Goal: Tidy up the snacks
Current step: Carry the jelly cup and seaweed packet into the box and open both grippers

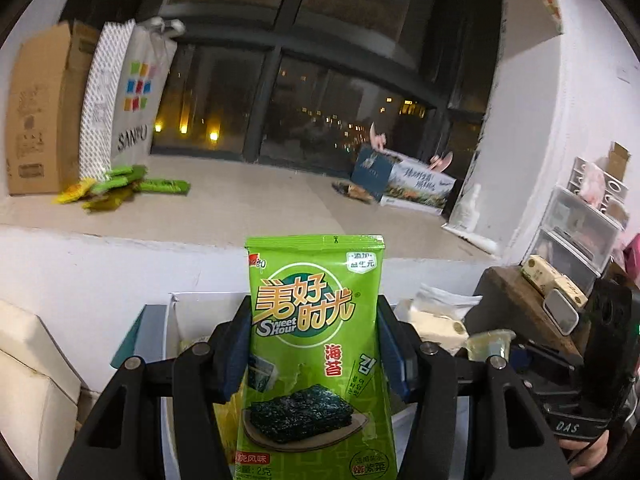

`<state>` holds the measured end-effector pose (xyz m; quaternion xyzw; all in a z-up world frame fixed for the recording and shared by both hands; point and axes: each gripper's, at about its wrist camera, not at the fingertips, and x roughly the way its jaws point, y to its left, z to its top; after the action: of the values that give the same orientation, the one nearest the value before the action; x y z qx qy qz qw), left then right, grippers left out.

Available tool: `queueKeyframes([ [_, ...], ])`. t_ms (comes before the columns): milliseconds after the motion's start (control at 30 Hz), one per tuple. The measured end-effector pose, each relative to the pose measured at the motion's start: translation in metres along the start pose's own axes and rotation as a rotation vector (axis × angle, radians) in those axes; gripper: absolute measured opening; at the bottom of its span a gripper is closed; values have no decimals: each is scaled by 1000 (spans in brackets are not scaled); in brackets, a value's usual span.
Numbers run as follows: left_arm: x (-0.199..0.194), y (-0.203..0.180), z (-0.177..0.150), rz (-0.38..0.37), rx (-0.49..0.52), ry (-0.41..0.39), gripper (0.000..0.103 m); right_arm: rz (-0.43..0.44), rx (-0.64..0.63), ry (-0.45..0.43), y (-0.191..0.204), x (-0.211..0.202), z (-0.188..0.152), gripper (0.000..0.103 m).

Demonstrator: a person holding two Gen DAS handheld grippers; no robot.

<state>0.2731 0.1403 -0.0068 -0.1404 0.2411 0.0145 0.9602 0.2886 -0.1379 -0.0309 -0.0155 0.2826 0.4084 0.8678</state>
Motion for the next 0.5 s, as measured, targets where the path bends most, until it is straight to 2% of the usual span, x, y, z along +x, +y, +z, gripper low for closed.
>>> queueKeyframes([
  [100, 29, 11, 4, 7, -24, 26, 60, -7, 22, 43, -7, 36, 24, 50],
  [200, 49, 15, 2, 3, -37, 47, 62, -61, -16, 78, -13, 67, 37, 50],
  [233, 56, 15, 1, 4, -33, 57, 70, -76, -34, 92, -14, 77, 40, 50],
  [267, 63, 16, 1, -4, -34, 78, 84, -98, -44, 116, -17, 88, 41, 50],
  [333, 69, 19, -2, 37, -47, 104, 103, -106, -46, 157, -21, 101, 41, 52],
  [367, 68, 20, -4, 36, -40, 85, 103, -115, -53, 176, -22, 107, 41, 58],
  [400, 66, 21, -5, 35, -33, 79, 103, -132, -55, 189, -23, 110, 41, 82],
  [433, 65, 22, -6, 48, -30, 83, 103, -144, -47, 179, -25, 110, 40, 99],
  [500, 59, 23, -9, 52, -25, 82, 103, -134, -24, 135, -28, 103, 39, 102],
])
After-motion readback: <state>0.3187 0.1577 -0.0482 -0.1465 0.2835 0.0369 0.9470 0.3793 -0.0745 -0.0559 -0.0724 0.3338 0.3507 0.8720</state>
